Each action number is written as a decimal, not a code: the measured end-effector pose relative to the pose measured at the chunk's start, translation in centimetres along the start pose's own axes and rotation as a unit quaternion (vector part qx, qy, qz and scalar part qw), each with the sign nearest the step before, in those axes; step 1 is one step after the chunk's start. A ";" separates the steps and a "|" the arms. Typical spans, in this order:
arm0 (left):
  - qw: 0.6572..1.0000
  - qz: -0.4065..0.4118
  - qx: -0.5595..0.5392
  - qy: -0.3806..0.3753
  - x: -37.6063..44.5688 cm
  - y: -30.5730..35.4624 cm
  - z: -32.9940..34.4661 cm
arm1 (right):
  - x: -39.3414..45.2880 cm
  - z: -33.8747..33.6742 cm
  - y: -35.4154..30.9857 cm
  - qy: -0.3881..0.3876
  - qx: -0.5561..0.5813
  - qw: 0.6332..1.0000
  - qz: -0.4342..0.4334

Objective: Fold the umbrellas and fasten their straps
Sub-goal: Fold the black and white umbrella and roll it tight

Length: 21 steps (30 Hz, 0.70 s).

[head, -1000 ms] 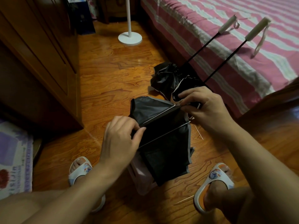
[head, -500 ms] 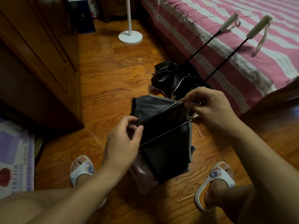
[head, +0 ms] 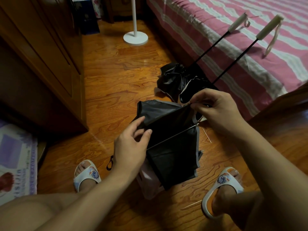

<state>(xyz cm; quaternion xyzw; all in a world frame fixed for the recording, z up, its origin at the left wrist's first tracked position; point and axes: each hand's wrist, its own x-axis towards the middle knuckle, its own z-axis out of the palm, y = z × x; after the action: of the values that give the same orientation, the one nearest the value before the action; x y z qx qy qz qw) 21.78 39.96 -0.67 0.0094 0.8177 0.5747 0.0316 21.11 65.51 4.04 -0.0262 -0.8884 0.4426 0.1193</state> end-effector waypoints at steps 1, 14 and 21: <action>1.000 0.002 -0.030 0.005 -0.3 0.1 0.1 | 0.0 0.1 0.0 0.000 0.001 1.000 -0.001; 0.997 0.066 0.013 0.027 0.3 0.3 -0.3 | 0.3 0.4 -0.6 0.006 0.007 1.000 -0.007; 0.974 0.200 0.104 0.030 0.1 -1.2 -0.2 | -1.5 -0.5 -1.0 -0.003 0.009 1.000 0.010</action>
<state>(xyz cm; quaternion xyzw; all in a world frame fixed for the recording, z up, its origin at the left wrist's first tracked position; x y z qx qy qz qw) 21.69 39.38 -1.69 0.1590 0.8552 0.4810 -0.1094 22.70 65.08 4.80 -0.0324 -0.8846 0.4514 0.1123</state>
